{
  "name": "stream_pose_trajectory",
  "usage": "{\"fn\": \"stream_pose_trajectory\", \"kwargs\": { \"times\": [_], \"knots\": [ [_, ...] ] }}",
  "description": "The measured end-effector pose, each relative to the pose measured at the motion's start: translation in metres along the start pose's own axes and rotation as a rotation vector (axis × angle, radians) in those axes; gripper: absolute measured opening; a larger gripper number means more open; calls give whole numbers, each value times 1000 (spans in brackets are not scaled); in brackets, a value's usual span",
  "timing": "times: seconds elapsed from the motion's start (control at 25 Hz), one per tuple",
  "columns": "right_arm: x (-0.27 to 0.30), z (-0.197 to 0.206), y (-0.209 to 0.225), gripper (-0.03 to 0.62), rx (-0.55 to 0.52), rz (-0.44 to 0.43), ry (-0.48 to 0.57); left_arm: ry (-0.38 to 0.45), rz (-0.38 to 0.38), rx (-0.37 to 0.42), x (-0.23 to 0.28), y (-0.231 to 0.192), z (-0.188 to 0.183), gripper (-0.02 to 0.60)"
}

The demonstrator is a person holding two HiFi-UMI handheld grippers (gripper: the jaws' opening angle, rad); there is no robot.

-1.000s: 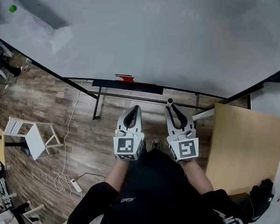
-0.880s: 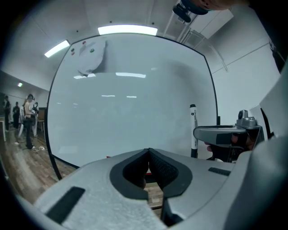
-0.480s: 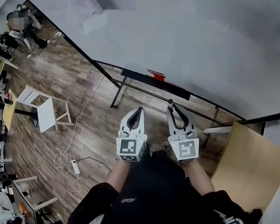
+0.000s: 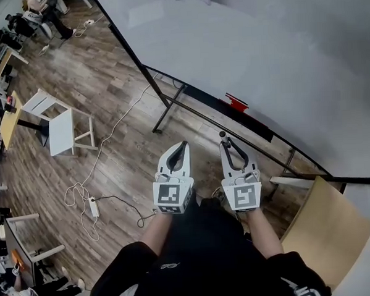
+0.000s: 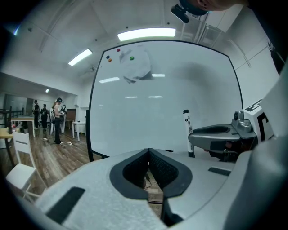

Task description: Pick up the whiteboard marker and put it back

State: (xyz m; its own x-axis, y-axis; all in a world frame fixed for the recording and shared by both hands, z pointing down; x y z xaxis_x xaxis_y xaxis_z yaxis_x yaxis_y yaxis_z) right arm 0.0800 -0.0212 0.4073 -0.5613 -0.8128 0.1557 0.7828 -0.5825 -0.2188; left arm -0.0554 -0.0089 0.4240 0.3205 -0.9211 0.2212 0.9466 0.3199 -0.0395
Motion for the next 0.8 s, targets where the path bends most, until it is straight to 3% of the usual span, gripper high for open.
{"fn": "stream_pose_trajectory", "kwargs": {
  "times": [0.48,0.64,0.8],
  "knots": [
    [122,3,-58,52,-146,52,-253,-50,85,-85,21,-146,26,5],
    [148,6,-64,52,-205,54,-364,-43,131,-87,28,-174,30,5],
    [169,15,-65,52,-288,39,-464,-82,135,-148,39,-191,53,5]
  ]
}}
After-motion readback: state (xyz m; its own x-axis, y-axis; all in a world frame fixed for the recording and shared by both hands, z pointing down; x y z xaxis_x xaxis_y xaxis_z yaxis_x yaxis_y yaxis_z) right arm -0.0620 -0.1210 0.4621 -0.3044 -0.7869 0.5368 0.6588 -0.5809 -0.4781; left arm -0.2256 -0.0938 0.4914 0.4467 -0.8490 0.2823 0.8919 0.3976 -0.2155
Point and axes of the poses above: the fingertips, and each gripper's own axes: x forward along the fingers, y to its right, z out of its underside, the point moved 3 cm from there along -x, backward along the fingers, and after that the axes turned 1 degree about y, right-handed, at the moved point
